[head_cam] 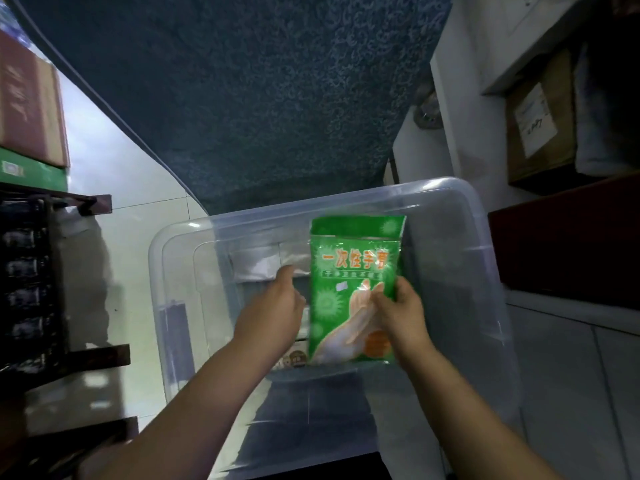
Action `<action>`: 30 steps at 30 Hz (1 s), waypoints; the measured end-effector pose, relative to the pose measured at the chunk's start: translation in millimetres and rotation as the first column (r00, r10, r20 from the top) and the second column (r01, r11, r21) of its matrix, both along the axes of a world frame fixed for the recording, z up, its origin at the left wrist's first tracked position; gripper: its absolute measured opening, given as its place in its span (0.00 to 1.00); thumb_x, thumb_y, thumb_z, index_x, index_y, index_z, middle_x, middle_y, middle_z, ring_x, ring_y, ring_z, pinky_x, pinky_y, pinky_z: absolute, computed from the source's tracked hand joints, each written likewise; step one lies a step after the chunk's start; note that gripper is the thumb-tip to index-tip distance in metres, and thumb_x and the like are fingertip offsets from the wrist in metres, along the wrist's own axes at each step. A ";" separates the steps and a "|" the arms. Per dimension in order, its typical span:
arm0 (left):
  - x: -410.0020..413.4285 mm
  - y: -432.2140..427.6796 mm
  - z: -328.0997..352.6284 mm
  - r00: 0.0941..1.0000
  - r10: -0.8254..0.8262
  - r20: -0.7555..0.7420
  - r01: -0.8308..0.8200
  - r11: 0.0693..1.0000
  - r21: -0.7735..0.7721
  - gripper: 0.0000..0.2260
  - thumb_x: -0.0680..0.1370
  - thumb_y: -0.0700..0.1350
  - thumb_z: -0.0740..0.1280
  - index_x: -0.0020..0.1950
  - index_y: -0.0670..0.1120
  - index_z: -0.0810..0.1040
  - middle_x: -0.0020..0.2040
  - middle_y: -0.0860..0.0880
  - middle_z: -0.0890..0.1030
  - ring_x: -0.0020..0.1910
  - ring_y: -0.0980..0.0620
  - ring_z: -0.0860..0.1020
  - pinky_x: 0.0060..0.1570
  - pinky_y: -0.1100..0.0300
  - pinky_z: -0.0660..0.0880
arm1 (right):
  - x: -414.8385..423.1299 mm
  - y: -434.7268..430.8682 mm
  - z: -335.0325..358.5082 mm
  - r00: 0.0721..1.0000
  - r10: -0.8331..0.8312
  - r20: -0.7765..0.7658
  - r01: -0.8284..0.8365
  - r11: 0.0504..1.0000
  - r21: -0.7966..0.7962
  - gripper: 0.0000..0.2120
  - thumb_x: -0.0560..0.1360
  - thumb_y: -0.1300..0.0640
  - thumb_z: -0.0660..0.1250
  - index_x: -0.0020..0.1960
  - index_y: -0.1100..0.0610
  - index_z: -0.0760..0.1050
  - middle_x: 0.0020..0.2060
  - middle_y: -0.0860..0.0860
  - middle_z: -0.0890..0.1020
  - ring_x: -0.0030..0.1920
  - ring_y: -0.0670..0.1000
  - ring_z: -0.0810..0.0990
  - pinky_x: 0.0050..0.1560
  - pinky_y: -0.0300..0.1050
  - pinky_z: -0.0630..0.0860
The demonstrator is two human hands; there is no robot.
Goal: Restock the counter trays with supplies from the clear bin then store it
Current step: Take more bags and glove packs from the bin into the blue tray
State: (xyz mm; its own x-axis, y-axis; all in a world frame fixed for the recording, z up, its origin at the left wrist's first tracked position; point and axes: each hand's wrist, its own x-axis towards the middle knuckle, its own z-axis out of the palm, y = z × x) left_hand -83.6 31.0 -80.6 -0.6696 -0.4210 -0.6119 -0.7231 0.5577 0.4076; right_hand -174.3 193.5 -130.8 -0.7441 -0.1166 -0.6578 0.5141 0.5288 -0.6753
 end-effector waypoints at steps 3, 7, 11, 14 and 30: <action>14.3 -10.5 -9.8 1.000 0.011 0.024 -0.010 0.998 -0.064 0.16 0.79 0.39 0.56 0.67 0.46 0.65 0.48 0.43 0.79 0.39 0.45 0.75 0.39 0.52 0.73 | -18.0 15.4 -11.0 0.954 0.232 -0.189 -0.147 0.914 0.379 0.06 0.77 0.62 0.60 0.50 0.63 0.74 0.47 0.63 0.80 0.48 0.62 0.79 0.45 0.49 0.72; 37.4 -18.9 -12.4 0.997 0.082 -0.002 -0.082 0.992 -0.100 0.12 0.79 0.39 0.55 0.60 0.47 0.72 0.50 0.45 0.80 0.45 0.45 0.78 0.44 0.56 0.73 | -21.3 17.1 -26.9 0.893 0.404 -0.197 -0.227 0.783 0.578 0.20 0.76 0.67 0.60 0.67 0.65 0.63 0.62 0.65 0.72 0.59 0.65 0.74 0.55 0.56 0.73; 54.8 -23.9 -9.4 0.995 0.097 0.011 -0.095 0.988 -0.120 0.15 0.78 0.39 0.60 0.65 0.46 0.72 0.56 0.44 0.80 0.50 0.45 0.80 0.47 0.55 0.75 | -3.9 15.1 -48.5 0.686 0.674 -0.274 -0.311 0.613 0.727 0.34 0.67 0.74 0.67 0.71 0.68 0.59 0.66 0.69 0.69 0.62 0.70 0.71 0.54 0.63 0.75; 58.7 -30.5 -2.6 1.000 0.018 0.017 -0.014 0.976 -0.217 0.16 0.75 0.38 0.65 0.63 0.44 0.75 0.55 0.43 0.82 0.49 0.42 0.81 0.45 0.52 0.77 | -4.1 16.0 -50.2 0.659 0.743 -0.117 -0.415 0.490 0.767 0.40 0.68 0.71 0.66 0.75 0.64 0.50 0.73 0.65 0.59 0.70 0.67 0.61 0.64 0.61 0.68; 80.4 -69.1 -3.3 0.957 -0.272 -0.105 0.184 0.844 -0.504 0.14 0.64 0.35 0.73 0.48 0.40 0.83 0.46 0.41 0.84 0.43 0.41 0.82 0.49 0.48 0.77 | 48.0 -131.6 -75.6 0.880 -0.061 0.471 0.080 0.997 -0.020 0.06 0.72 0.66 0.67 0.42 0.56 0.73 0.39 0.54 0.77 0.38 0.47 0.76 0.42 0.40 0.75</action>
State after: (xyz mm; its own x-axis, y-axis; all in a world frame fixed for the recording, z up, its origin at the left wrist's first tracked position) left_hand -3.2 -38.1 -83.9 -0.8563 -0.4565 -0.2416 -0.4969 0.8557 0.1442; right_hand -126.3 61.9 -206.4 -0.3561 -0.1071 -0.9283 0.8111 0.4578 -0.3640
